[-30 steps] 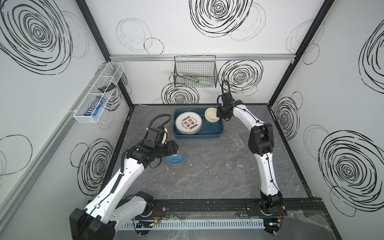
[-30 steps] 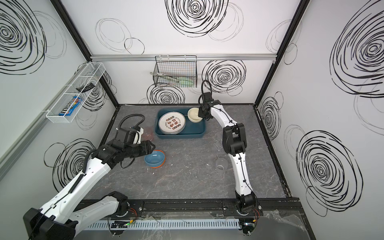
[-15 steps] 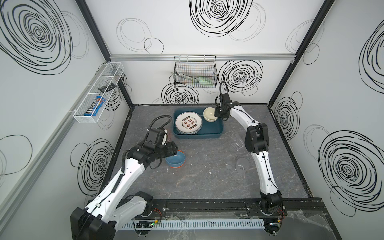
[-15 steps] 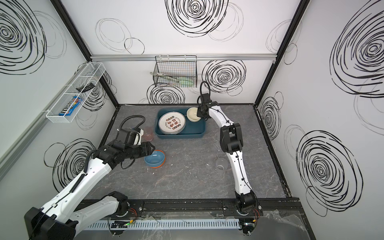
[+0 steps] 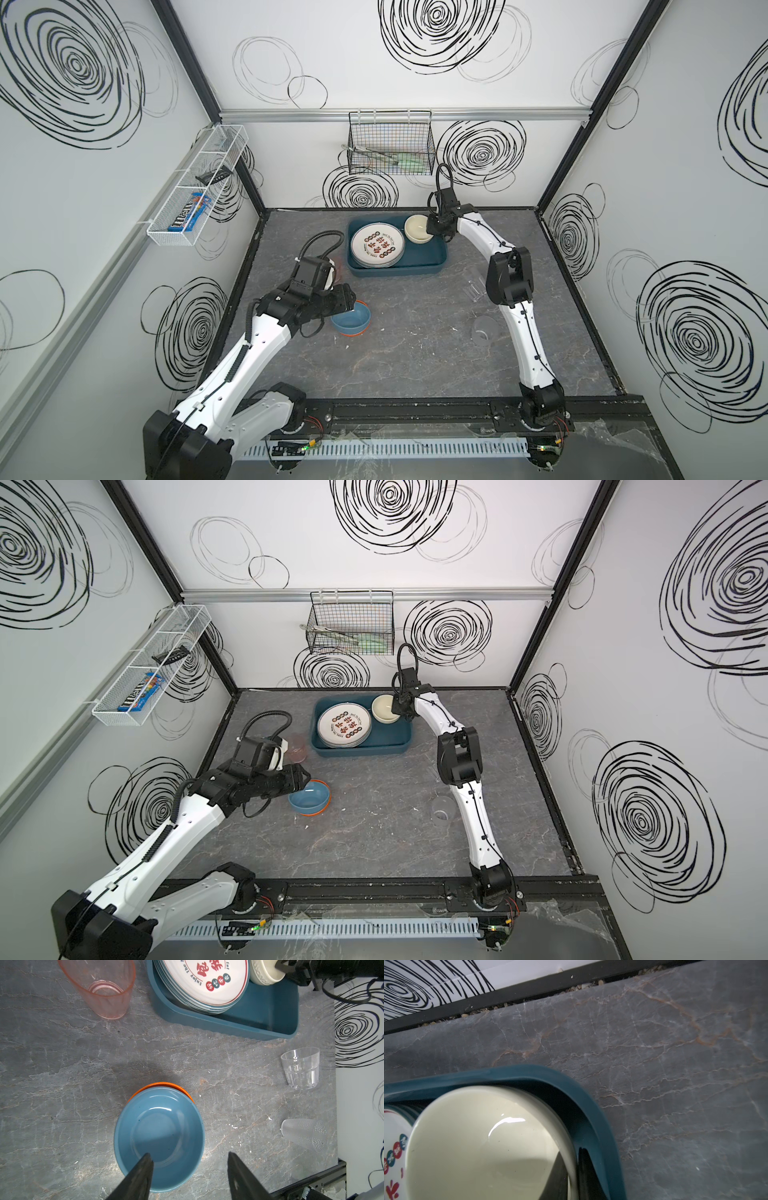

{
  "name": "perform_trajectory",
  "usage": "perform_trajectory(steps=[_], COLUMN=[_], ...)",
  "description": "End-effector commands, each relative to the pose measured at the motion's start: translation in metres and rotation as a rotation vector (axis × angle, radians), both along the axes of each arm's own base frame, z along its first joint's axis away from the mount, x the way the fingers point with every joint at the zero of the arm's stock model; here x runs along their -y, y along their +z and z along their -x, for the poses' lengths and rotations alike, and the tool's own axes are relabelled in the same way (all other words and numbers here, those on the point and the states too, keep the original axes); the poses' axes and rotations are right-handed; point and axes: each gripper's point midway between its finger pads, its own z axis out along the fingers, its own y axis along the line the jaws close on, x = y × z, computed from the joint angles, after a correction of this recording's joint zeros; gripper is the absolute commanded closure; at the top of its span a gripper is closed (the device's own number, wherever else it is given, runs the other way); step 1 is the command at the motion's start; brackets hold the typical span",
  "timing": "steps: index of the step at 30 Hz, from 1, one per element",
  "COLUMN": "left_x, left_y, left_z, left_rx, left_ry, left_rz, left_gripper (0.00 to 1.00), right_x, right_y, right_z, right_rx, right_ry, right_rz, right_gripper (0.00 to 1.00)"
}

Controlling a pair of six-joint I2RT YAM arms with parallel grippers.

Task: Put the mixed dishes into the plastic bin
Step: 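Lower the cream bowl into the teal bin beside the plates, open right gripper, then withdraw the right gripper from the bin while the left moves over the blue bowl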

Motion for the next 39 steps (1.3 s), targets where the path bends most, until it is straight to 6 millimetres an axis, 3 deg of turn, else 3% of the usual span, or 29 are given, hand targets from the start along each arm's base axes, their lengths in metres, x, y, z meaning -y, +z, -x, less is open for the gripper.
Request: perform_trajectory(steps=[1, 5, 7, 11, 20, 25, 31, 39], left_x=[-0.003, -0.002, -0.002, -0.004, -0.011, -0.019, -0.028, -0.036], left_y=[-0.004, -0.006, -0.005, -0.003, 0.007, 0.006, -0.004, -0.020], left_z=[-0.001, 0.000, 0.000, 0.000, -0.003, -0.002, 0.005, 0.016], left_rx=[-0.009, -0.014, -0.011, -0.002, 0.031, 0.034, 0.011, -0.022], left_ry=[0.015, 0.014, 0.014, 0.021, 0.045, 0.070, 0.105, 0.143], left_rz=[0.001, 0.001, 0.003, 0.002, 0.001, -0.018, -0.032, -0.045], left_gripper=[0.39, 0.39, 0.39, 0.39, 0.37, 0.36, 0.35, 0.33], right_x=[0.004, 0.003, 0.004, 0.004, 0.006, 0.008, -0.004, -0.007], right_y=[0.019, 0.020, 0.026, 0.041, 0.107, 0.134, 0.149, 0.138], right_z=[-0.015, -0.014, -0.013, -0.010, 0.019, 0.052, 0.105, 0.176], right_rx=[0.073, 0.073, 0.080, 0.094, 0.151, 0.130, 0.142, 0.110], right_ry=[-0.030, -0.031, -0.033, -0.036, -0.025, -0.015, 0.079, 0.193], right_rz=[0.003, 0.013, 0.015, 0.022, 0.009, -0.042, -0.131, -0.203], right_gripper=[0.80, 0.76, 0.71, 0.70, 0.66, 0.65, 0.64, 0.61])
